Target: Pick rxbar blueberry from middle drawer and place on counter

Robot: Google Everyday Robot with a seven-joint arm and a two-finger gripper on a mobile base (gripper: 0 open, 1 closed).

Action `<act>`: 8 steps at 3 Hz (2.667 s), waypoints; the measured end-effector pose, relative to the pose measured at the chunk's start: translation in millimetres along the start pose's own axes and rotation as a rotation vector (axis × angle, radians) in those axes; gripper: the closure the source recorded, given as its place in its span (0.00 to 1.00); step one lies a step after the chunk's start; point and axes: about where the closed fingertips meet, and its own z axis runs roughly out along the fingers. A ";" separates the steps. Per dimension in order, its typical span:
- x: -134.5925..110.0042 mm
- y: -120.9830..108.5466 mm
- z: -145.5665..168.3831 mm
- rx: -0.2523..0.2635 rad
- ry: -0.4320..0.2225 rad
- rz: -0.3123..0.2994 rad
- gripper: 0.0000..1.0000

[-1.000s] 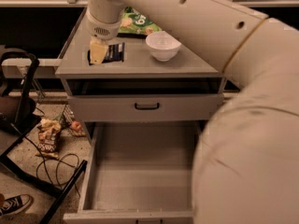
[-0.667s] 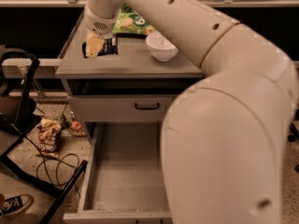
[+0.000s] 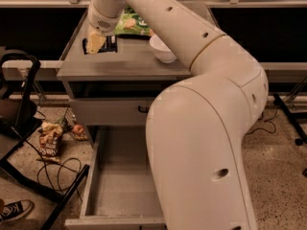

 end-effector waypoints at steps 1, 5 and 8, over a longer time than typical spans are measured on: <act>0.1 0.3 0.4 -0.001 0.000 0.000 0.59; 0.1 0.3 0.5 -0.001 0.000 0.000 0.00; 57.5 28.7 -147.8 0.345 -0.133 0.215 0.00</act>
Offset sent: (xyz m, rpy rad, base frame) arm -0.0001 0.0001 -0.0005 -0.0005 0.0006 0.0004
